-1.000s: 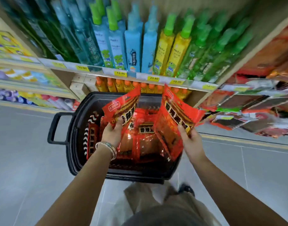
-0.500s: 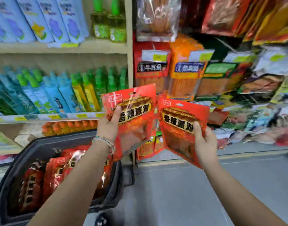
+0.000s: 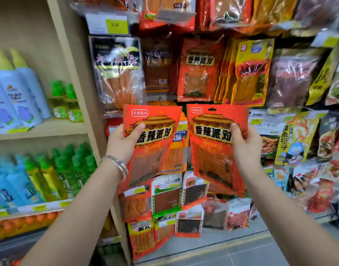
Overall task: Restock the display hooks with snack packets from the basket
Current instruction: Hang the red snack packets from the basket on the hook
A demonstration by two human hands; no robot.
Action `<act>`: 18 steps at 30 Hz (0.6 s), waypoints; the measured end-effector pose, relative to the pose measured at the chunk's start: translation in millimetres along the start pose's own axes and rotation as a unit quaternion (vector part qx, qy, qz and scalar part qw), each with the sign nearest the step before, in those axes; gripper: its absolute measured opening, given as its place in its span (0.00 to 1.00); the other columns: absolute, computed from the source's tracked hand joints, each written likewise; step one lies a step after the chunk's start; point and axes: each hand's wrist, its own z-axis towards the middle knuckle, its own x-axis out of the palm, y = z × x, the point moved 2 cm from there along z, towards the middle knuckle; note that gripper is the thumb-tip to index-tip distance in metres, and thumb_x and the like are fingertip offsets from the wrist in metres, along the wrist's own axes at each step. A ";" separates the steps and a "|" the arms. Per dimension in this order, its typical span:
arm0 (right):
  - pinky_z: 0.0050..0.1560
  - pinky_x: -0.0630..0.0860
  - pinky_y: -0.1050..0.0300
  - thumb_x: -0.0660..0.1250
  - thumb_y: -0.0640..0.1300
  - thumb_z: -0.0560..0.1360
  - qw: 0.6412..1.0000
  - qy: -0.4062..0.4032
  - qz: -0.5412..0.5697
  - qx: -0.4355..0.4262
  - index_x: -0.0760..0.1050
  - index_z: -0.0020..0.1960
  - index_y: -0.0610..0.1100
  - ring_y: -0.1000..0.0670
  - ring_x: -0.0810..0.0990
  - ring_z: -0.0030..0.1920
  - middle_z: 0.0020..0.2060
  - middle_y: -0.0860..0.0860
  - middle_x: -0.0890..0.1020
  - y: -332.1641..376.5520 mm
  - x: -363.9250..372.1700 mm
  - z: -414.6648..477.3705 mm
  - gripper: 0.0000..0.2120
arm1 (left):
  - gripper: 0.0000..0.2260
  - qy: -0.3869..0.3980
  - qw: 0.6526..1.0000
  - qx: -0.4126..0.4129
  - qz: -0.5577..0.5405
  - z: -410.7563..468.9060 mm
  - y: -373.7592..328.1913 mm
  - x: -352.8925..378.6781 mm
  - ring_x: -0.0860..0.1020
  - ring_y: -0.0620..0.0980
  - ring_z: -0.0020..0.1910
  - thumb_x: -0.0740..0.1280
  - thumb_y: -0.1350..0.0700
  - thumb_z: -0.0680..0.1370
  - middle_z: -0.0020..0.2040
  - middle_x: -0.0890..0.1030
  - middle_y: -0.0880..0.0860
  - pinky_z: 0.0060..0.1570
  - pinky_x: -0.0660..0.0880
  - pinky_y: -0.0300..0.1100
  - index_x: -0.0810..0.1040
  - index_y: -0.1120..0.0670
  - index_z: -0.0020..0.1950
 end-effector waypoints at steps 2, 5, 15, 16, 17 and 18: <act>0.27 0.62 0.67 0.62 0.48 0.79 0.999 -0.027 0.021 -0.005 0.69 0.35 0.50 0.61 0.66 0.25 0.28 0.55 0.69 4.7 3.2 34.8 0.13 | 0.02 -0.010 0.999 0.016 -0.032 20.1 -13.4 14.2 0.82 0.44 0.42 0.71 0.45 0.70 0.39 0.83 0.40 0.51 0.78 0.52 0.80 0.36 0.40; 0.31 0.63 0.67 0.62 0.52 0.78 0.996 -0.057 0.061 -0.020 0.74 0.43 0.38 0.60 0.67 0.30 0.33 0.50 0.71 10.3 11.0 85.5 0.17 | 0.05 -0.029 0.997 0.031 -0.063 50.5 -33.9 33.7 0.81 0.51 0.46 0.70 0.43 0.66 0.43 0.83 0.45 0.52 0.77 0.55 0.79 0.39 0.40; 0.44 0.65 0.74 0.64 0.52 0.77 0.984 -0.081 0.158 -0.031 0.76 0.44 0.51 0.69 0.70 0.40 0.42 0.60 0.77 20.5 35.2 196.0 0.06 | 0.09 0.007 0.990 0.070 -0.125 118.6 -76.9 93.6 0.82 0.47 0.40 0.67 0.36 0.65 0.37 0.83 0.43 0.46 0.80 0.54 0.81 0.39 0.37; 0.55 0.65 0.70 0.65 0.53 0.76 0.981 -0.071 0.179 -0.012 0.76 0.58 0.47 0.66 0.71 0.52 0.55 0.55 0.78 16.5 37.0 207.7 0.14 | 0.10 0.012 0.989 0.069 -0.133 122.0 -79.2 98.6 0.82 0.52 0.43 0.68 0.36 0.64 0.38 0.83 0.45 0.48 0.79 0.58 0.81 0.40 0.37; 0.63 0.65 0.63 0.65 0.54 0.76 0.980 -0.053 0.190 0.003 0.72 0.66 0.42 0.60 0.71 0.61 0.64 0.50 0.75 17.0 39.1 215.6 0.23 | 0.11 0.017 0.987 0.067 -0.142 124.4 -82.0 103.8 0.82 0.55 0.45 0.69 0.37 0.64 0.40 0.84 0.47 0.49 0.78 0.61 0.81 0.42 0.37; 0.65 0.67 0.57 0.65 0.55 0.76 0.978 -0.039 0.204 0.005 0.70 0.67 0.41 0.54 0.72 0.64 0.66 0.48 0.74 17.1 41.1 223.8 0.25 | 0.11 0.018 0.986 0.062 -0.152 126.9 -83.9 108.7 0.82 0.57 0.46 0.69 0.38 0.64 0.41 0.84 0.49 0.50 0.77 0.62 0.82 0.42 0.38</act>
